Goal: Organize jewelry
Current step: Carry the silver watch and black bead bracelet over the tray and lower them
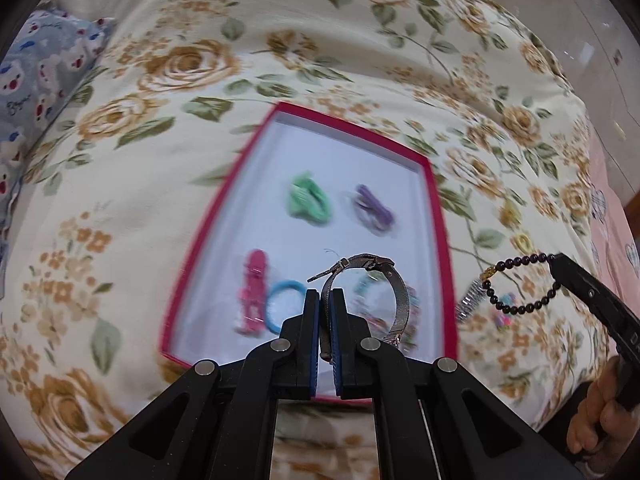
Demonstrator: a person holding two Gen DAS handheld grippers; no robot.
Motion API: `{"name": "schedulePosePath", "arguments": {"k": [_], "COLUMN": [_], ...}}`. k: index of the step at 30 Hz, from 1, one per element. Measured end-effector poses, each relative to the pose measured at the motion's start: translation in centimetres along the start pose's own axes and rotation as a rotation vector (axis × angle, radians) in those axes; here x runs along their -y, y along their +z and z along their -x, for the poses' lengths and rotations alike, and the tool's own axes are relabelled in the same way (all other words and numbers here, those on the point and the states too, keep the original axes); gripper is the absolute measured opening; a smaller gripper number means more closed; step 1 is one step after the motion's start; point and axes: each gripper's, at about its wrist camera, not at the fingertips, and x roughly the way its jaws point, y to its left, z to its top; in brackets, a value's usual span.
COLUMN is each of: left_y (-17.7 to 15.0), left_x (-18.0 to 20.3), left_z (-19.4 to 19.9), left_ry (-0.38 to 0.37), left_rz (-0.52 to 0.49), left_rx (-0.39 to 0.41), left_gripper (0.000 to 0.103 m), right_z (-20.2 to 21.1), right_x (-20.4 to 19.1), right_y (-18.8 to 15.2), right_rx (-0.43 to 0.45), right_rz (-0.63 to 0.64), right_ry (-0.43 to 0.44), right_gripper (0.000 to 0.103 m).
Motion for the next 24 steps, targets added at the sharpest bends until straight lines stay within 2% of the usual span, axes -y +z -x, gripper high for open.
{"name": "schedulePosePath", "arguments": {"k": [13, 24], "left_y": [4.0, 5.7], "left_x": [-2.8, -2.4], "left_z": [-4.1, -8.6], "left_ry": [0.062, 0.087], "left_rz": [0.049, 0.034], "left_rx": [-0.011, -0.049], "left_gripper": [0.004, 0.004], "right_z": [-6.4, -9.9], "right_x": [-2.8, 0.1], "right_y": [0.5, -0.8], "right_rx": [-0.077, -0.151], "right_rz": [-0.008, -0.056], "right_ry": [0.108, 0.039], "right_gripper": [0.007, 0.007]}}
